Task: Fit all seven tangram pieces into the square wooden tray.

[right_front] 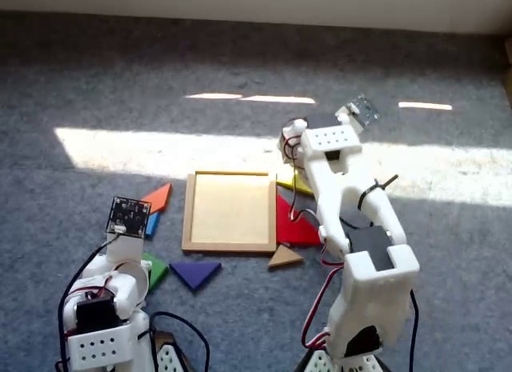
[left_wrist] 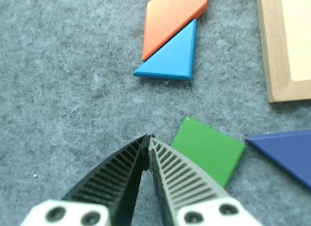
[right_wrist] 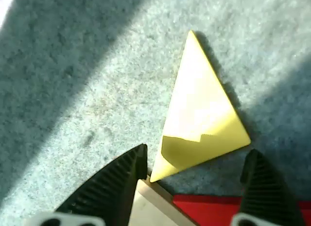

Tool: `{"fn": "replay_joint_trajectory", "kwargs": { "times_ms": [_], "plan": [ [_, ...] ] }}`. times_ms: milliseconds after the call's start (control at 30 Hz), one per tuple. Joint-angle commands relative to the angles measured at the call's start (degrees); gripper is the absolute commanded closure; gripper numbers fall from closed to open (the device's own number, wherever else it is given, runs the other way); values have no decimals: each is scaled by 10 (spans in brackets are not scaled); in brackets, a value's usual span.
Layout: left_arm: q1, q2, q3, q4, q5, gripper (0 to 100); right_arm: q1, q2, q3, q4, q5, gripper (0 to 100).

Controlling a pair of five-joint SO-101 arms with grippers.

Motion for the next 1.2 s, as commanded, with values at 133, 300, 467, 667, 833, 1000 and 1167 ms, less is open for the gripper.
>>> {"fn": "replay_joint_trajectory", "kwargs": {
  "times_ms": [133, 300, 467, 667, 833, 1000, 1167],
  "plan": [
    [-7, -13, 12, 4, 4, 994, 1, 31, -50, -10, -11, 694],
    [-7, -13, 12, 4, 4, 994, 29, 70, -80, -9, -7, 694],
    [-7, -13, 12, 4, 4, 994, 32, 99, -99, -7, 31, 694],
    [-7, -13, 12, 4, 4, 994, 33, 102, -100, -6, 98, 694],
    [-7, -13, 12, 4, 4, 994, 35, 102, -117, -1, 156, 694],
    [-7, -13, 12, 4, 4, 994, 36, 102, -153, 52, 185, 694],
    [-7, -13, 12, 4, 4, 994, 49, 105, -183, 80, 222, 694]
  ]
}}
